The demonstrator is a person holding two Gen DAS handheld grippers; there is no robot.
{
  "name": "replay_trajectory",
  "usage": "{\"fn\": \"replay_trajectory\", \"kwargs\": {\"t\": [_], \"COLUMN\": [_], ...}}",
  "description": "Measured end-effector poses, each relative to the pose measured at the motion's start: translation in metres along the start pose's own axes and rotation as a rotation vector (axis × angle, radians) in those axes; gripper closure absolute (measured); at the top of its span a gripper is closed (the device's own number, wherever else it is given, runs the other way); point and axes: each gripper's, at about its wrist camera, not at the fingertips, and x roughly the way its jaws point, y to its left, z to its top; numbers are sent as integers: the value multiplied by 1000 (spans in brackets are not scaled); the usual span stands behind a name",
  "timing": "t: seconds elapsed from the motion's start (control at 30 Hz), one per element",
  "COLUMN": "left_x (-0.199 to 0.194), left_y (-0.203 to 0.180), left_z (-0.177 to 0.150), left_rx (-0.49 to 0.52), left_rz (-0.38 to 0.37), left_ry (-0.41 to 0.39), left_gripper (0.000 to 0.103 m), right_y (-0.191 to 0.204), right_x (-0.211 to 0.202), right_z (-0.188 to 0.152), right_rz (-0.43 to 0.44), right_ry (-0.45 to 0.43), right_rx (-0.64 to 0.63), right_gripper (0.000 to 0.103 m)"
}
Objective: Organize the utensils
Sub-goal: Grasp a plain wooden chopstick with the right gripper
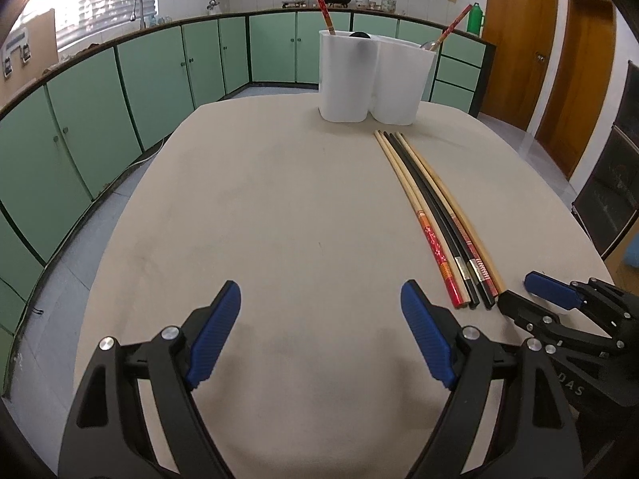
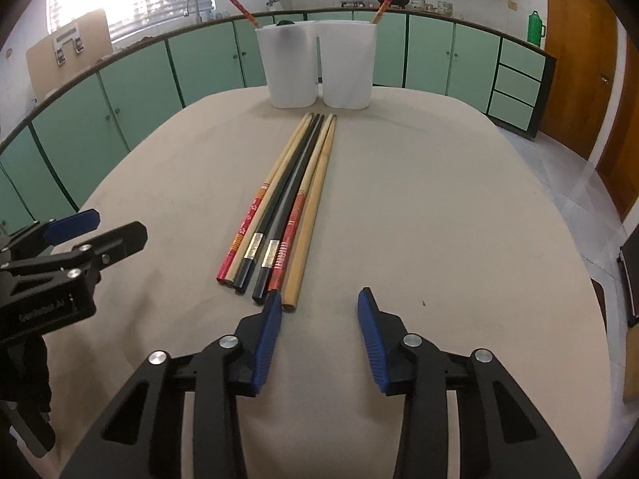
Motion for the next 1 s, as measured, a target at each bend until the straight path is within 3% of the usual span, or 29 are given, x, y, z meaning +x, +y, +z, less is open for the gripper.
{"fn": "replay_trajectory", "kwargs": {"t": [0.17, 0.23, 0.3, 0.67, 1.0], "left_x": [1, 2, 3, 15, 33], "left_y": [-4, -5, -7, -37, -56], "left_z": [1, 1, 2, -1, 1], "left_rx": [5, 3, 4, 43, 71], "left_rz": [-4, -9, -15, -67, -36], "left_ry": [4, 8, 13, 50, 96], "left_gripper": [22, 22, 22, 22, 22], "right_y": [2, 3, 3, -32, -38], "right_x": [3, 3, 3, -2, -2], "right_z": [3, 3, 4, 1, 1], "right_rz": [2, 10, 13, -5, 4], "right_ry": [1, 1, 2, -5, -6], "right_rx": [-9, -13, -12, 87, 92], "right_gripper": [77, 90, 95, 96, 96]}}
